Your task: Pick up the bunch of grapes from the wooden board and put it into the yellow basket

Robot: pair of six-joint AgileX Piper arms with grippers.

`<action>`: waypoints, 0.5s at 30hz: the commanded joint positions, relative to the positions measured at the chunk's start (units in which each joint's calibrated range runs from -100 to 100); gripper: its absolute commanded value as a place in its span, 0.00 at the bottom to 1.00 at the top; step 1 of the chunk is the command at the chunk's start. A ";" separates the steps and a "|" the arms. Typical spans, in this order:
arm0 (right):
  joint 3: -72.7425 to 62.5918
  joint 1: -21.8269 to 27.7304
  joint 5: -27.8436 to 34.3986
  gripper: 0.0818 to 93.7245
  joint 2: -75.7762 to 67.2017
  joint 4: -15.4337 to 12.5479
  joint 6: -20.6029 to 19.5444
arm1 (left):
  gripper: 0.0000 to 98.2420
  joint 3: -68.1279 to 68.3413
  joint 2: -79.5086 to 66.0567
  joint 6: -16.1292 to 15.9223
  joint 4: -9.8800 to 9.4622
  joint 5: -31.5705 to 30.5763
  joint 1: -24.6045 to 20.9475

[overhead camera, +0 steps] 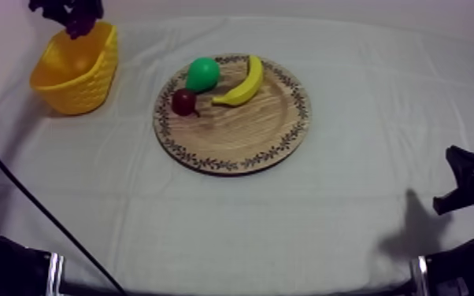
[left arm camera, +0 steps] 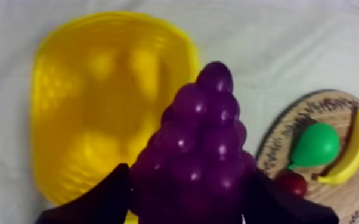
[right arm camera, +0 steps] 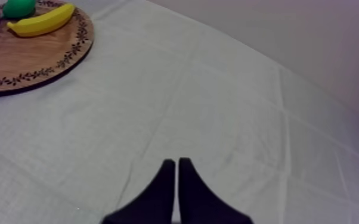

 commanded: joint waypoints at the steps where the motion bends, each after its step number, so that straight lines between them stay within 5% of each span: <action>1: 0.00 0.00 -0.01 0.00 0.00 -0.01 0.01 | 0.57 0.01 0.13 -0.31 -0.15 -0.02 -1.60; 15: 0.00 0.00 -0.01 0.00 0.00 -0.01 0.01 | 0.57 0.11 6.29 -0.83 -0.36 -1.38 -4.52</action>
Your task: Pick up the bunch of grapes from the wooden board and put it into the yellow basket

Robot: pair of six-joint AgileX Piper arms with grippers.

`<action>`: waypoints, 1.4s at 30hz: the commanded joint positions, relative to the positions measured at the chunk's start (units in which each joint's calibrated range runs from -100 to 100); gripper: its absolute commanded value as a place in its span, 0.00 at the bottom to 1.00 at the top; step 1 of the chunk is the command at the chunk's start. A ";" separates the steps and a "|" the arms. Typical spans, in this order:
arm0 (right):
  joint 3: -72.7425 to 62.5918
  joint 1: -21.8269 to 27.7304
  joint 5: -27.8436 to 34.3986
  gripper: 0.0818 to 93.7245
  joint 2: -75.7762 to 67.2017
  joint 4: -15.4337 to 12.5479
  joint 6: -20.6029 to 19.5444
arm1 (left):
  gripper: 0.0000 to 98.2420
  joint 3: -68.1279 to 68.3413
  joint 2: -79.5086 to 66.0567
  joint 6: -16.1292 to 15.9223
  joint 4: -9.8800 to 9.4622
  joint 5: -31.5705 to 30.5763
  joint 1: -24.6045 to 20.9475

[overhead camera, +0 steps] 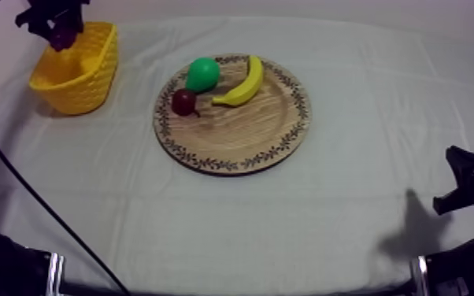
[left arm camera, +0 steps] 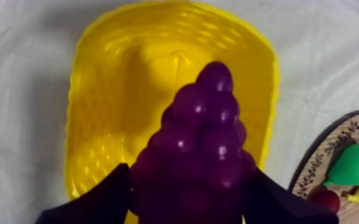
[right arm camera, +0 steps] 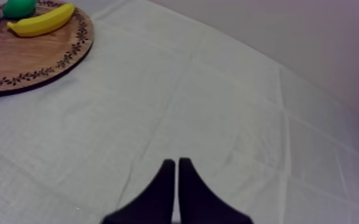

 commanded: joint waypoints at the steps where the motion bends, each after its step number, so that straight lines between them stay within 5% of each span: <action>1: 0.00 0.00 -0.01 0.00 0.00 -0.01 0.01 | 0.57 -0.06 1.81 0.07 0.05 -0.24 -0.23; 14: 0.00 0.00 -0.01 0.00 0.00 -0.01 0.01 | 0.83 -0.66 11.12 0.46 1.23 -2.91 -1.87; 22: 0.00 0.00 -0.01 0.00 0.00 -0.01 0.01 | 0.92 7.05 4.17 0.80 2.09 -8.85 -2.70; 32: 0.00 0.00 -0.01 0.00 0.00 -0.01 0.01 | 0.84 28.79 -18.55 -0.06 4.59 -20.53 -3.42; 42: 0.00 0.00 -0.01 0.00 0.00 -0.01 0.01 | 0.56 54.70 -44.49 -3.32 5.46 -34.60 -2.63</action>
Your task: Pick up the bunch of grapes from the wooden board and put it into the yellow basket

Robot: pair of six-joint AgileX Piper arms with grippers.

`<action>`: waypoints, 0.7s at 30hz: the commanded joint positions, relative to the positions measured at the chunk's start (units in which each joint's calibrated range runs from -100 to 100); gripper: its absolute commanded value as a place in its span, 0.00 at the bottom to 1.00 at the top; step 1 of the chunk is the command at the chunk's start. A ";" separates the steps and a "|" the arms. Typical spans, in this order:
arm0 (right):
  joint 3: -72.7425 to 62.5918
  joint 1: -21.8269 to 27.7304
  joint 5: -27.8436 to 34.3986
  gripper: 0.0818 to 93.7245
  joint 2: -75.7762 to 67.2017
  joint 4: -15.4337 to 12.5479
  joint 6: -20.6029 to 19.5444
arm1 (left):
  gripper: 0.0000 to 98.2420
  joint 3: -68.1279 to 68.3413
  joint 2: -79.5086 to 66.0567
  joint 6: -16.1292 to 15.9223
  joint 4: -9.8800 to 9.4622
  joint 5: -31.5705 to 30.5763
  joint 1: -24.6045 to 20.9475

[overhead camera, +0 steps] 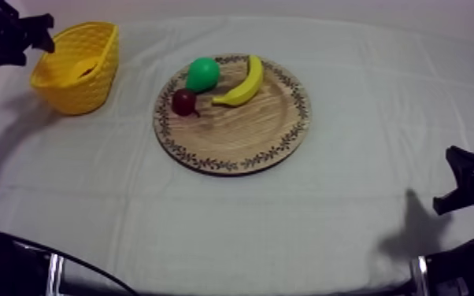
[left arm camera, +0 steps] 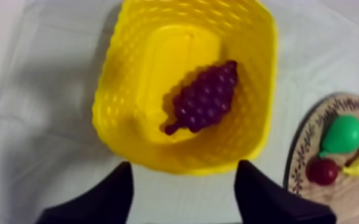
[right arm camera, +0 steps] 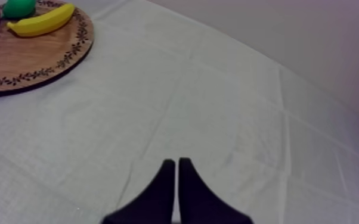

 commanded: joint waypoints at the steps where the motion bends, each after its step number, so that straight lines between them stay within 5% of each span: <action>1: 0.00 0.00 -0.01 0.00 0.00 -0.01 0.01 | 0.53 12.08 -11.71 -0.78 -0.09 -6.09 0.75; 6: 0.00 0.00 -0.01 0.00 0.00 -0.01 0.01 | 0.41 26.48 -23.87 -1.78 -0.31 -17.41 2.15; 10: 0.00 0.00 -0.01 0.00 0.00 -0.01 0.01 | 0.31 36.25 -32.80 -0.05 -2.76 -24.61 3.62; 21: 0.00 0.00 -0.01 0.00 0.00 -0.01 0.01 | 0.04 55.39 -54.93 3.93 -9.52 -28.37 6.34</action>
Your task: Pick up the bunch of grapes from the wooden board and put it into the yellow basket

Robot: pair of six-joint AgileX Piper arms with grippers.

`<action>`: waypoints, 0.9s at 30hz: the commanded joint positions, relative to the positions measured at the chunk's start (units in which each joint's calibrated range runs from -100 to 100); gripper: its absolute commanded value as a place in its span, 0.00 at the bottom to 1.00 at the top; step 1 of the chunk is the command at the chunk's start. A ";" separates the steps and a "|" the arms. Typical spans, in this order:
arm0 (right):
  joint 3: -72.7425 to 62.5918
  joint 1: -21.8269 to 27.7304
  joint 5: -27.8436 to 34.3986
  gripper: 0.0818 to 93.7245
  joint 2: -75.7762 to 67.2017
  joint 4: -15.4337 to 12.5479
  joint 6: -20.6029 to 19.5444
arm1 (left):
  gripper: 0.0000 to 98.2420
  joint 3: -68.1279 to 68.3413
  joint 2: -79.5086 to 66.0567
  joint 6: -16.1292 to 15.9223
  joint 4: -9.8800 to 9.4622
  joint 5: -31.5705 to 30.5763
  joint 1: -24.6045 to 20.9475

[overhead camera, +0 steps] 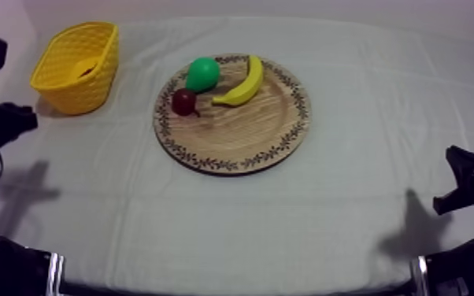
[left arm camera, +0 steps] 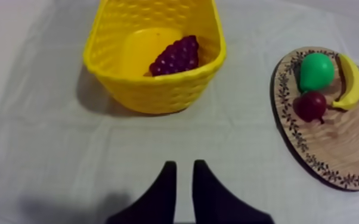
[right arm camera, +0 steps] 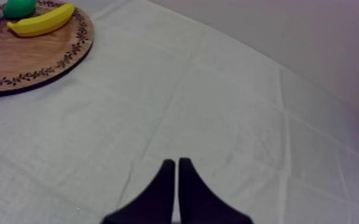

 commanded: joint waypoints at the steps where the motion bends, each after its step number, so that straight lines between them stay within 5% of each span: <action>1: 0.00 0.00 -0.01 0.00 0.00 -0.01 0.01 | 0.03 6.68 -8.19 2.33 -0.83 0.08 0.10; 7: 0.00 0.00 -0.01 0.00 0.00 -0.01 0.01 | 0.00 14.22 -19.16 5.66 -1.56 3.34 -0.06; 15: 0.00 -0.04 -0.01 0.00 0.00 -0.01 0.02 | 0.00 17.74 -30.06 4.36 -1.08 5.69 -0.87; 19: 0.00 -0.07 -0.01 0.00 0.00 -0.01 0.01 | 0.00 19.40 -34.94 2.21 2.07 4.21 -1.39; 27: 0.00 -0.08 -0.01 0.00 0.00 -0.01 0.01 | 0.00 20.98 -42.35 8.31 4.47 2.72 -2.27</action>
